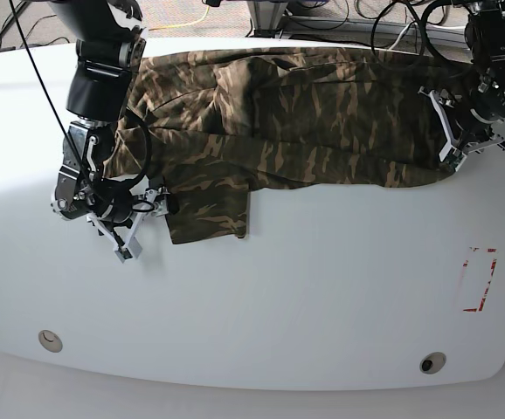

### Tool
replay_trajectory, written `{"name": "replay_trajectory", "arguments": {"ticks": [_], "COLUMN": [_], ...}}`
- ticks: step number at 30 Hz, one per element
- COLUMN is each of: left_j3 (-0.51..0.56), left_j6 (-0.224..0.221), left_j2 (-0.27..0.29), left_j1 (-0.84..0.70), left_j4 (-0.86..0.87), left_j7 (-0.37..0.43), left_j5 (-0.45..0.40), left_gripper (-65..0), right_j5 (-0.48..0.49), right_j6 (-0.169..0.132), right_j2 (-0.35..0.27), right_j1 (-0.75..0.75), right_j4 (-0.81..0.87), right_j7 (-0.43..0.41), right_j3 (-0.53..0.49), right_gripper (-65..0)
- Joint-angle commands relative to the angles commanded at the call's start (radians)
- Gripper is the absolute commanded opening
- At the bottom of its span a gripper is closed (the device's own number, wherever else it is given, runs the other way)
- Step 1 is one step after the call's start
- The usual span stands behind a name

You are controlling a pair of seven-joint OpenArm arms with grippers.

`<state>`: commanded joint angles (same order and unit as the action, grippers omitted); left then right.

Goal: Layout the t-shirt on the table in an organized manner, then fold the t-shirt properly

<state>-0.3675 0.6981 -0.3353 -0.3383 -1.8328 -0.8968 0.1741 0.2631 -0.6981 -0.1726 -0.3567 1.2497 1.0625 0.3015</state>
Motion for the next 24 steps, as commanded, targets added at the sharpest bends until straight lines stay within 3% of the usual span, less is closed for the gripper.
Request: {"name": "replay_trajectory", "arguments": {"ticks": [6,10,19,24], "left_j3": [-0.006,-0.071,-0.233,-0.273], "left_j6": [0.0,0.0,0.0,0.0], "left_j2": [-0.049,-0.054,-0.055,-0.055], "left_j1": [-0.002,0.002,0.068,0.103], "left_j4": [-0.023,-0.078,-0.071,0.06], "left_j7": [0.0,0.0,0.0,0.0], "left_j5": [0.002,0.011,0.161,0.229], "left_gripper": [-29.7,-29.6,-29.3,-29.3], "right_j5": [0.003,0.005,0.005,0.005], "right_j6": [0.0,0.0,0.0,0.0], "right_j2": [0.0,0.002,0.003,0.003], "right_j1": [0.0,0.0,0.0,0.0], "right_j4": [0.0,0.0,0.0,0.0], "right_j7": [0.0,0.0,0.0,0.0], "right_j3": [0.0,0.0,0.0,0.0], "right_gripper": [-10.3,-10.3,-10.3,-10.3]}}
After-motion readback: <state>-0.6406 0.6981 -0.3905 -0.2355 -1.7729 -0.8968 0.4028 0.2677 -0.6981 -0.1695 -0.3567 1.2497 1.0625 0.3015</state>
